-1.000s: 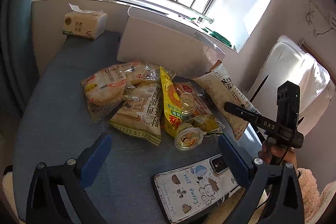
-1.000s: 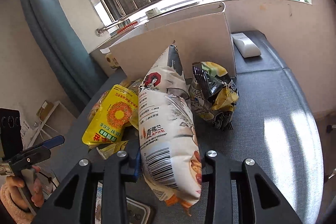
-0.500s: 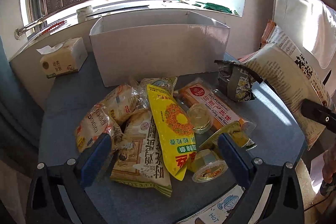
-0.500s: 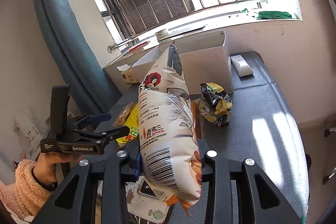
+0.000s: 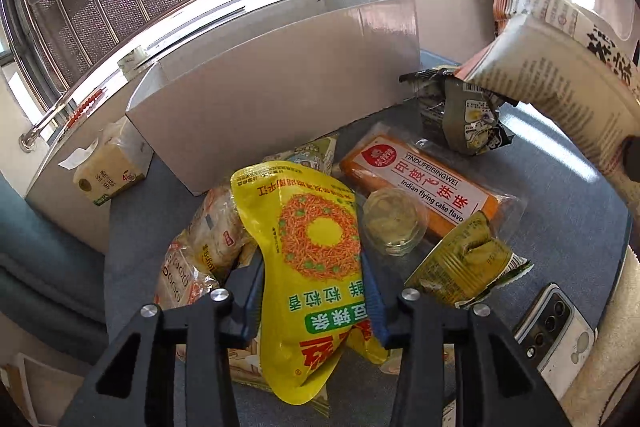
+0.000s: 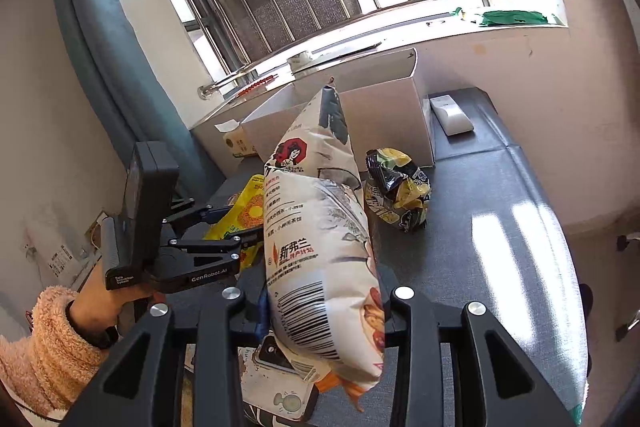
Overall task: Organize snacks
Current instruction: 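Carry the white chip bag into the box while the left tool places a yellow packet there, then open both tools and move them back over the remaining snacks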
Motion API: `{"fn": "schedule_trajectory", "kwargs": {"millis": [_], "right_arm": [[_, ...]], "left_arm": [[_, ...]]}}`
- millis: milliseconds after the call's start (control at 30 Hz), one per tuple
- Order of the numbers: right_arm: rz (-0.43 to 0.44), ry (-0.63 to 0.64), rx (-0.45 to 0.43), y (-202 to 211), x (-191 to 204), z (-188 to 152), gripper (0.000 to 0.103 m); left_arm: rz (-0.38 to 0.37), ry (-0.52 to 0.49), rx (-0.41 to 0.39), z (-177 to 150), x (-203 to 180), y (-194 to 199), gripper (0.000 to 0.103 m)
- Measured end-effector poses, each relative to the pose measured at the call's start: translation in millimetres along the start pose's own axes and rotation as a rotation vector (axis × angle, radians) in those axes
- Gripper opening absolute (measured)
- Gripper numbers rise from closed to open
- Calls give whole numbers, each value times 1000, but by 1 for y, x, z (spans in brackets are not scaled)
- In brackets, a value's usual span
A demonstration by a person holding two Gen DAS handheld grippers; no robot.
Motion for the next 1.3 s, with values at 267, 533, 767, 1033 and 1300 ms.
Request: {"fn": "schedule_trajectory", "kwargs": {"millis": [267, 533, 767, 1033, 1300], "right_arm": [[16, 4, 5, -5, 5, 1, 39], [13, 7, -18, -22, 22, 45, 39], [-16, 19, -57, -62, 42, 132, 39], [-242, 12, -101, -125, 23, 216, 39], [-348, 26, -73, -166, 6, 238, 103]], "left_arm": [[-83, 202, -159, -3, 40, 49, 38], [-98, 319, -298, 22, 94, 75, 38], [-106, 338, -355, 89, 149, 58, 38], [-80, 296, -281, 143, 186, -8, 43], [-30, 315, -175, 129, 202, -44, 103]]}}
Point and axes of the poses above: each gripper's, at about its wrist camera, not at the fingertips, and y roughly against the way its jaws point, x to its left, z to its top, the point moved 7 cm from there along -y, roughly the way its jaws point, and after that the axes turned 15 degrees about -y, right-handed, at the moved point
